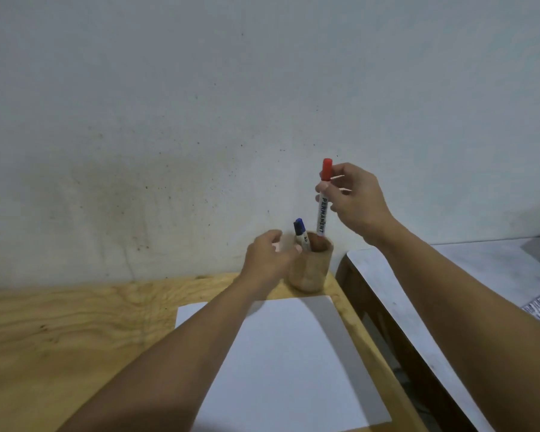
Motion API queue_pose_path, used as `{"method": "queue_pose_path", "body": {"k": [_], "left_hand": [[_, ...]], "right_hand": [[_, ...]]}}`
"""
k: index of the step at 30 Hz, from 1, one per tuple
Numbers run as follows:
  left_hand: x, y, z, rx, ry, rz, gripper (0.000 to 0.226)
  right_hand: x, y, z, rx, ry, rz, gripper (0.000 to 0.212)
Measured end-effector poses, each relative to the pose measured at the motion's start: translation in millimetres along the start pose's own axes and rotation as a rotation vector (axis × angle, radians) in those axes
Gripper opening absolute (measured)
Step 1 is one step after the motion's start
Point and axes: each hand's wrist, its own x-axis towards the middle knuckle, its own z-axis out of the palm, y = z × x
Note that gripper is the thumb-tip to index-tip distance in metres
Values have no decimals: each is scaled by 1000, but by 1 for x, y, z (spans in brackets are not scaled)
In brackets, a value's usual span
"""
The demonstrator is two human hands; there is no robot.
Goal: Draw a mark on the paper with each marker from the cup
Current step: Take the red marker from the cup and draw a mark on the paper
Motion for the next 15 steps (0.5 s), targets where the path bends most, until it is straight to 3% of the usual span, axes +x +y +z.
{"method": "queue_pose_path", "body": {"k": [4, 9, 15], "left_hand": [[-14, 17, -40, -138, 132, 58, 31], [-45, 28, -75, -289, 70, 107, 27], [-70, 10, -98, -227, -4, 177, 17]], "right_hand": [[-24, -15, 8, -20, -128, -17, 21], [-60, -24, 26, -48, -255, -27, 24], [-91, -38, 44, -19, -418, 62, 15]]}}
